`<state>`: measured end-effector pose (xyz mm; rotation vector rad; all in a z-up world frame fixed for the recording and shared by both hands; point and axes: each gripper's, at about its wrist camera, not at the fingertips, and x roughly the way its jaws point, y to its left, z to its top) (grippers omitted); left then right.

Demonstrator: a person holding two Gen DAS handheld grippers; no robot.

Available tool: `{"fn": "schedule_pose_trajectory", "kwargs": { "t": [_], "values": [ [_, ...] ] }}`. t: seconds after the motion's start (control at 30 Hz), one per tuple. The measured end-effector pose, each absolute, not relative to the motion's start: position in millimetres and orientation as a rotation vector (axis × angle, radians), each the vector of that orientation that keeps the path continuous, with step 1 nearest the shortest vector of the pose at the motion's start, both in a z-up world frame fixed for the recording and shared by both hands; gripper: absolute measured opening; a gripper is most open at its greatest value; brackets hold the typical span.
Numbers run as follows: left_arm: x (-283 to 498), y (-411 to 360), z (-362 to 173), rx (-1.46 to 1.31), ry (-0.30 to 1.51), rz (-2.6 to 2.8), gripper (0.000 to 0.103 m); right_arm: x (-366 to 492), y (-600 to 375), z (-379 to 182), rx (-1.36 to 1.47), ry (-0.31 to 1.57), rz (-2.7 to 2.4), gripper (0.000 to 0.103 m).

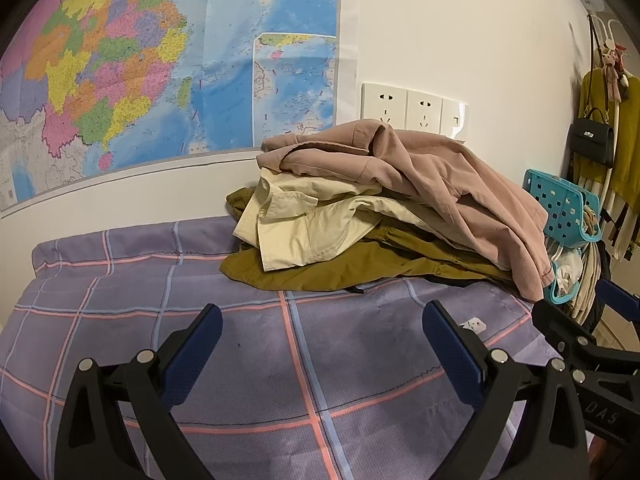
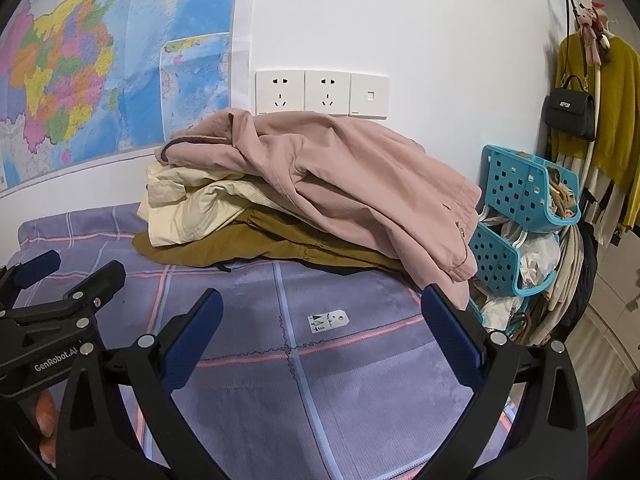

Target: Fold large clothes

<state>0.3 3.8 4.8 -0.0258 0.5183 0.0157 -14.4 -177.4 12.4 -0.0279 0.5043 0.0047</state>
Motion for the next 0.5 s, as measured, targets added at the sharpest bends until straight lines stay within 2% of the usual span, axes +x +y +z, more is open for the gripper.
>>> {"fn": "schedule_pose_trajectory", "kwargs": {
  "t": [0.5],
  "values": [
    [3.8,2.7,5.2,-0.028,0.523,0.008,0.097,-9.8,-174.7,14.2,-0.040,0.499,0.003,0.098]
  ]
}}
